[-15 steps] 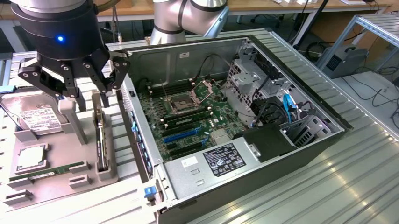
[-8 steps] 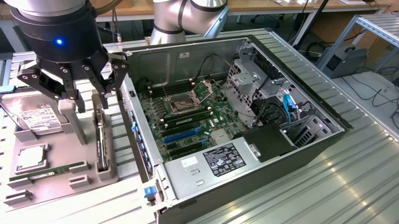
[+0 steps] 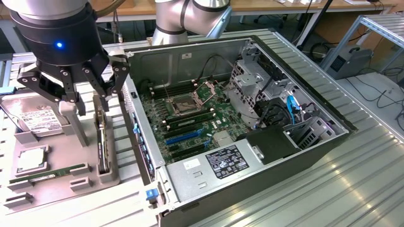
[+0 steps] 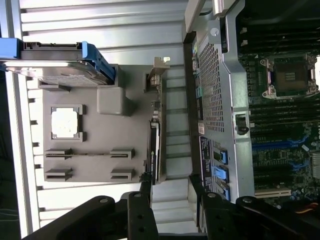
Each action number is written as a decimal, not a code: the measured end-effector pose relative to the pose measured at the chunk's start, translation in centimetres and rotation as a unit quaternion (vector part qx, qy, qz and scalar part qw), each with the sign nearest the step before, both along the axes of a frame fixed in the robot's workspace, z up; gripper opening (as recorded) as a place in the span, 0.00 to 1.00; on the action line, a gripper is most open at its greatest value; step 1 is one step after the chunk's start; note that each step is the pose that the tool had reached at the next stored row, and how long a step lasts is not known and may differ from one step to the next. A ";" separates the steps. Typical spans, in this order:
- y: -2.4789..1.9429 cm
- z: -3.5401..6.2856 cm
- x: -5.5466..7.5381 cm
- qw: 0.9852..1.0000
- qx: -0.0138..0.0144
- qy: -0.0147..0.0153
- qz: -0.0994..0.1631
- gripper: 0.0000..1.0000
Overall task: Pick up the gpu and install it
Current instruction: 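Pick up the gpu and move the gpu toward the slot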
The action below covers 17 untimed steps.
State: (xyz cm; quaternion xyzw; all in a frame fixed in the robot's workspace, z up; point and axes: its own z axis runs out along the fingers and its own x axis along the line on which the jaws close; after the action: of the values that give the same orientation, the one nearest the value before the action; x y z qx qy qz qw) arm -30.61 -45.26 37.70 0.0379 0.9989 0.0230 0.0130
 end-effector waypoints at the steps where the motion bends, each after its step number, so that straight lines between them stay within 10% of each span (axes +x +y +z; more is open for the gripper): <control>1: 0.00 -0.03 0.0 1.000 0.000 0.000 0.000 0.42; 17: 0.00 -0.63 -0.4 1.000 0.000 0.000 0.000 0.42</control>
State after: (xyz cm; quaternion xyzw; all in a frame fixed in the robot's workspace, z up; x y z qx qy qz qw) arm -31.03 -45.26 37.07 0.0379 0.9989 0.0233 0.0131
